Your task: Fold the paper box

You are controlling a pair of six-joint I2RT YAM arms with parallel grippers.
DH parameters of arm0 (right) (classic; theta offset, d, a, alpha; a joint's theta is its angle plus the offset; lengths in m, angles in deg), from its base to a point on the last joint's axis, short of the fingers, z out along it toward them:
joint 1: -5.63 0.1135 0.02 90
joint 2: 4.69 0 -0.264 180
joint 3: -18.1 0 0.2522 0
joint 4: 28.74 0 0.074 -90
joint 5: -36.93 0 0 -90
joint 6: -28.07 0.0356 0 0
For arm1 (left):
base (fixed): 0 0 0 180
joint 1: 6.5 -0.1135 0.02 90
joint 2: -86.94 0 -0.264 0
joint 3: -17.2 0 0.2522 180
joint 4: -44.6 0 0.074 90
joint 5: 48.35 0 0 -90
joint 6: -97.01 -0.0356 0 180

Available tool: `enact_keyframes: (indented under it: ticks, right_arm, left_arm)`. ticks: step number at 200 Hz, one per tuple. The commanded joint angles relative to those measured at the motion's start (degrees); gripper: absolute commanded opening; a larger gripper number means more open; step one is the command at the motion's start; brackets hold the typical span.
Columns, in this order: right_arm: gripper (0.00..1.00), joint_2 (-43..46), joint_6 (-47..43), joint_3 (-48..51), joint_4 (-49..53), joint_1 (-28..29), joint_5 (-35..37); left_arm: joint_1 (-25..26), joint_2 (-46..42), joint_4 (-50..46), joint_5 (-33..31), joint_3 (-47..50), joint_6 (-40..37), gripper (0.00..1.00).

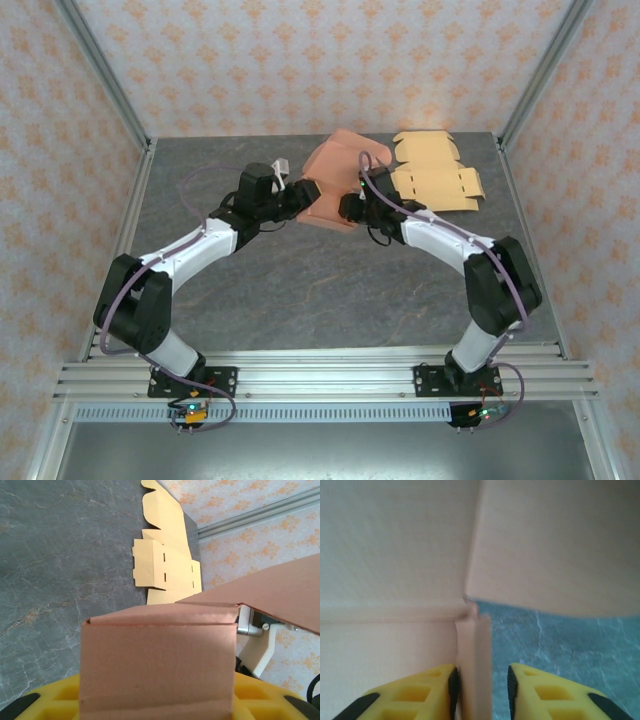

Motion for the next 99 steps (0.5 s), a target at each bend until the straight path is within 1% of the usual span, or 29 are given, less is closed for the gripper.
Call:
enact_keyframes:
  ticks: [1, 35, 55, 65, 85, 99]
  right_arm:
    - [0.27, -2.28, -1.23, -3.06, 0.47, 0.88, 3.75]
    - [0.19, -4.7, -0.28, -3.38, 3.94, 2.11, 13.44]
    - [0.18, -4.25, -0.14, -2.92, 5.64, 2.95, 19.61]
    - [0.15, -3.61, -0.12, -2.75, 6.56, 3.41, 22.44]
    - [0.16, -0.84, 0.45, -0.86, 6.31, 3.88, 28.17]
    - [0.24, 1.69, 0.54, 0.7, 5.12, 3.88, 29.12]
  left_arm:
    - [0.42, 0.53, 3.19, 1.85, -2.36, 1.58, 0.37]
    - [0.45, -0.39, 3.47, 0.86, -1.89, 1.09, 0.37]
    - [0.47, -0.3, 2.51, 0.46, -2.27, 0.72, 0.37]
    - [0.48, -0.17, 2.97, 0.32, -2.13, 1.04, 0.37]
    - [0.36, 0.44, 3.05, -0.13, -2.36, 1.16, 0.37]
    - [0.25, 0.9, 3.33, -0.09, -2.79, 2.05, 0.37]
